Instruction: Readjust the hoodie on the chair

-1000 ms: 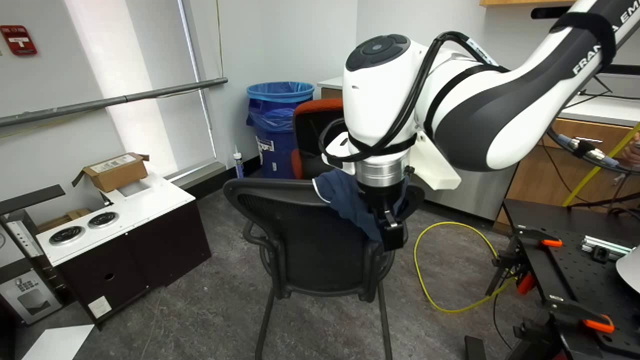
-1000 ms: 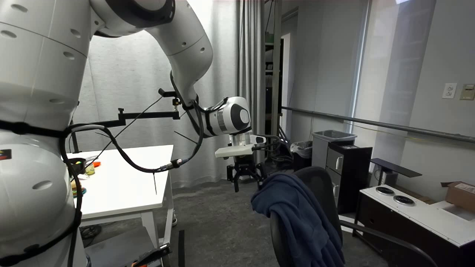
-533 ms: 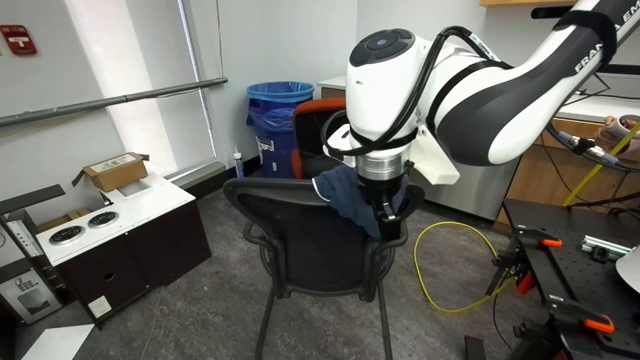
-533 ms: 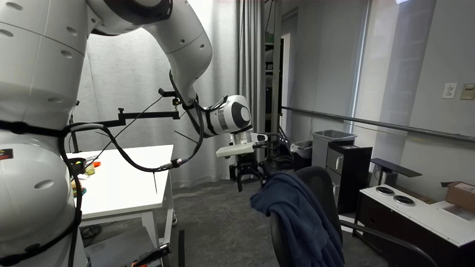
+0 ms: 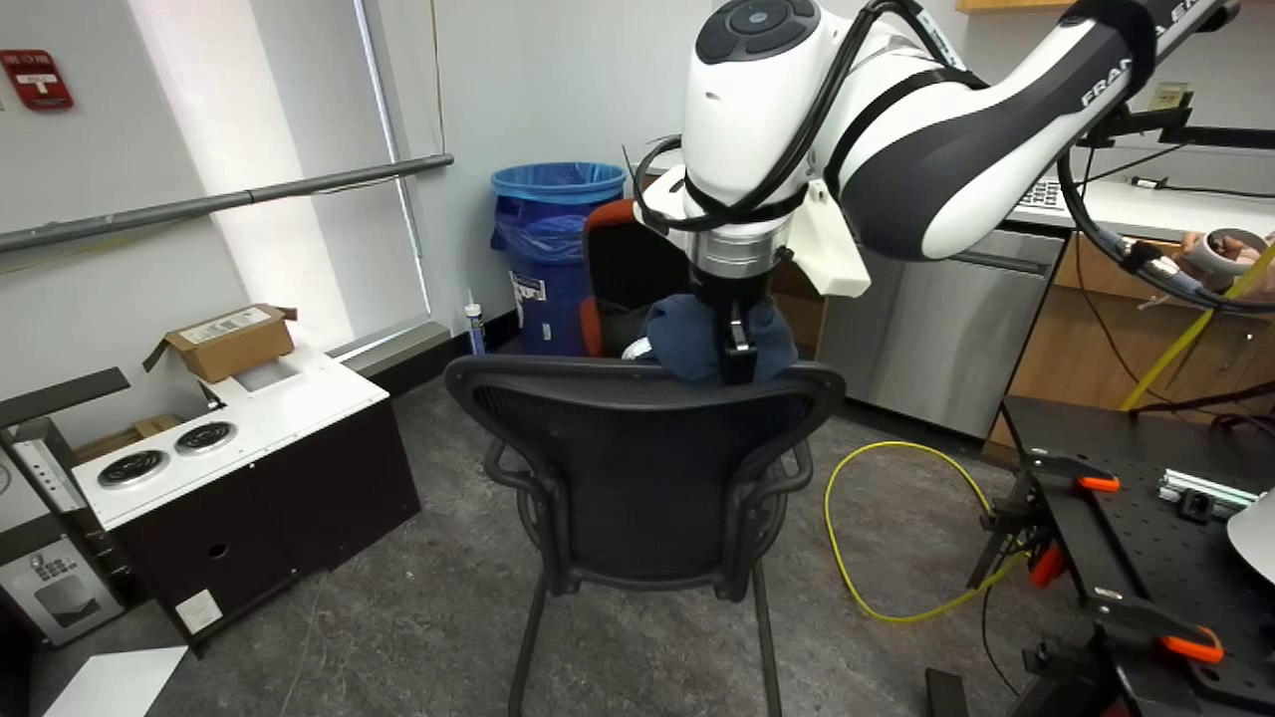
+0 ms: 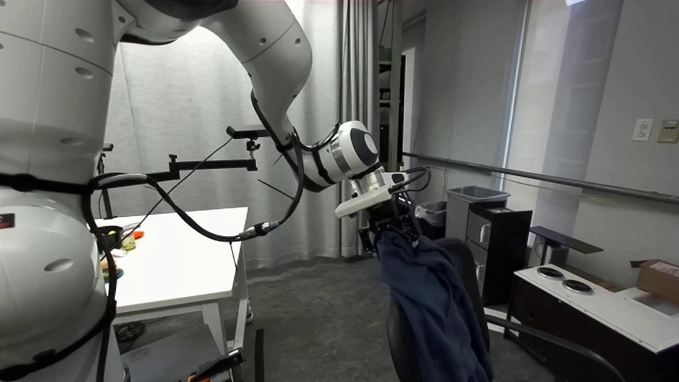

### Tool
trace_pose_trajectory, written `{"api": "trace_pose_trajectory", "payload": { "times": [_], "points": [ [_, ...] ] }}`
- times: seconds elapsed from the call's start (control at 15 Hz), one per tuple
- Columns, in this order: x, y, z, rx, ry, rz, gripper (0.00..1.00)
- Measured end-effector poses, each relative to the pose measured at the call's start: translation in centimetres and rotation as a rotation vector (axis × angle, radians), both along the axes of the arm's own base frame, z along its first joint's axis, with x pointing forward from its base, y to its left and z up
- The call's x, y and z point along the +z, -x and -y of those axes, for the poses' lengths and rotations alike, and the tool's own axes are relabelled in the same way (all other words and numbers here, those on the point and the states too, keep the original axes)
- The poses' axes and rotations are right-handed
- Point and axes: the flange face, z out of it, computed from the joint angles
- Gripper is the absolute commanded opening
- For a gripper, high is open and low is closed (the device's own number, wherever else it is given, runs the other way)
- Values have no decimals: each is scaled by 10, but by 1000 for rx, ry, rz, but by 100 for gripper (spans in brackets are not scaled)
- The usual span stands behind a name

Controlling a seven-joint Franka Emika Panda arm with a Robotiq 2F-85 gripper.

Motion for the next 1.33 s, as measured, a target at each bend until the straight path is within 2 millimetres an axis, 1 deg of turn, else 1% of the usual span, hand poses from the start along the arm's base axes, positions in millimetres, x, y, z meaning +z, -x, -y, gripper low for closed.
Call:
{"api": "trace_pose_trajectory", "payload": {
  "times": [0.07, 0.13, 0.2, 0.47, 0.53, 0.67, 0.73, 0.87, 0.93, 1.07, 1.33],
  "points": [
    [2, -3, 6, -8, 6, 8, 51],
    [4, -5, 11, -17, 8, 14, 42],
    [5, -6, 15, -26, 8, 18, 35],
    [7, -8, 23, -65, 5, 35, 6],
    [8, -8, 25, -74, 3, 38, 2],
    [10, -8, 32, -111, -21, 38, 5],
    [12, -8, 36, -144, -50, 34, 2],
    [25, -9, 50, -213, -118, 36, 4],
    [35, -10, 59, -246, -154, 45, 4],
    [61, -12, 80, -315, -220, 70, 4],
    [131, -17, 130, -432, -297, 149, 4]
  ]
}}
